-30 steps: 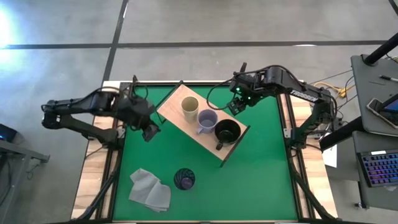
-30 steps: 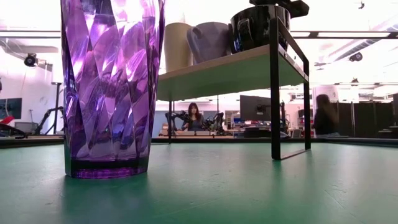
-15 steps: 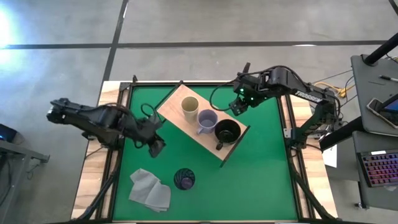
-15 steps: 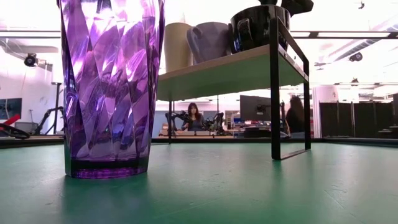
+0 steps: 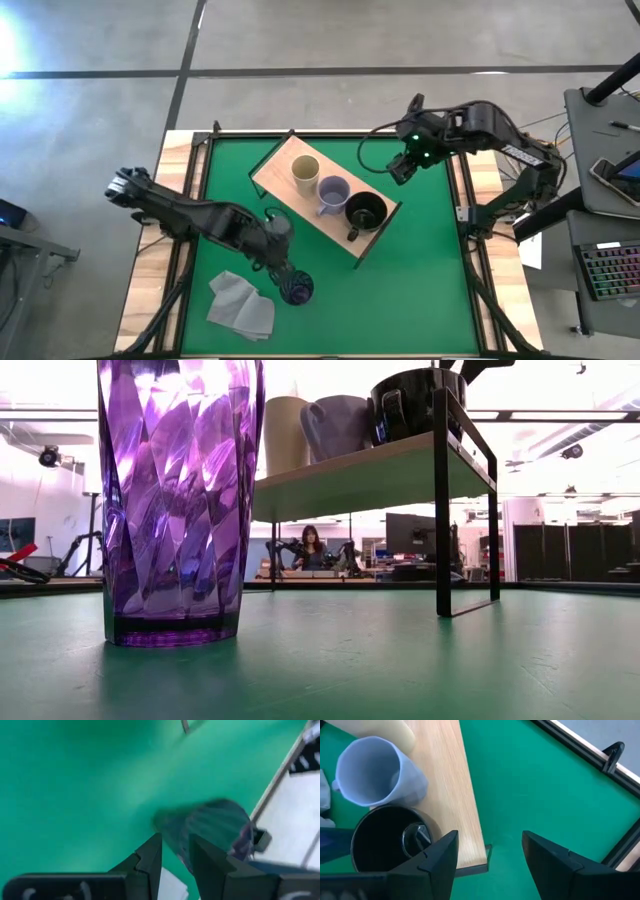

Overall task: Stack small to large cups/mugs on shelf
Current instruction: Put the purple cup on the shelf

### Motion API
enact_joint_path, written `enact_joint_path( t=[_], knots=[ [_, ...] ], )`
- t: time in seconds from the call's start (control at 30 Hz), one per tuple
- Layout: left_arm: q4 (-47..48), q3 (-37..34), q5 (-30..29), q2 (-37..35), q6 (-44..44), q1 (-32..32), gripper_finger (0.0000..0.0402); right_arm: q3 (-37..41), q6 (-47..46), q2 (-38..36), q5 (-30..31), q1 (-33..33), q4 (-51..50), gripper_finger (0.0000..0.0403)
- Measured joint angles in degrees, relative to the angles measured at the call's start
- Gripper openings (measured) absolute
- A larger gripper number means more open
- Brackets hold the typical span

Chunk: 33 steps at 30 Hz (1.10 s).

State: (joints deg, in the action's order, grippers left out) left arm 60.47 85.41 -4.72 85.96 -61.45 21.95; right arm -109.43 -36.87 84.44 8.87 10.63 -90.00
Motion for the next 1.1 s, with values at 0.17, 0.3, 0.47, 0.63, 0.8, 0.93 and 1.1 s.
enact_joint_path(
  t=[0.17,0.3,0.47,0.63,0.8,0.93,1.1],
  knots=[
    [-0.05,0.54,2.74,1.78,-0.6,1.61,0.0082,1.08,0.51,-2.52,0.17,0.0,0.0,0.0212],
    [-1.34,0.47,2.75,1.81,-1.23,2.19,0.0082,2.83,0.51,-4.25,0.2,0.0,-0.01,0.0212],
    [-3.48,0.28,2.75,2.39,-1.2,2.65,0.0082,7.25,0.24,-6.07,0.19,0.0,0.0,0.0212],
    [-3.0,-1.08,3.23,3.07,-1.23,2.78,0.0082,12.19,-0.15,-7.46,0.21,0.0,0.05,0.0212],
    [-3.19,-1.27,3.56,3.09,-1.19,2.82,0.0082,15.69,-0.58,-8.13,0.19,0.0,0.52,0.0212],
    [-4.03,-1.41,3.55,3.09,-1.18,2.82,0.0082,16.93,-0.42,-8.3,0.19,0.0,0.88,0.0212],
    [-4.6,-2.29,3.53,4.09,-1.18,2.82,0.0082,17.01,-0.12,-8.34,0.19,0.0,1.22,0.0212]
  ],
)
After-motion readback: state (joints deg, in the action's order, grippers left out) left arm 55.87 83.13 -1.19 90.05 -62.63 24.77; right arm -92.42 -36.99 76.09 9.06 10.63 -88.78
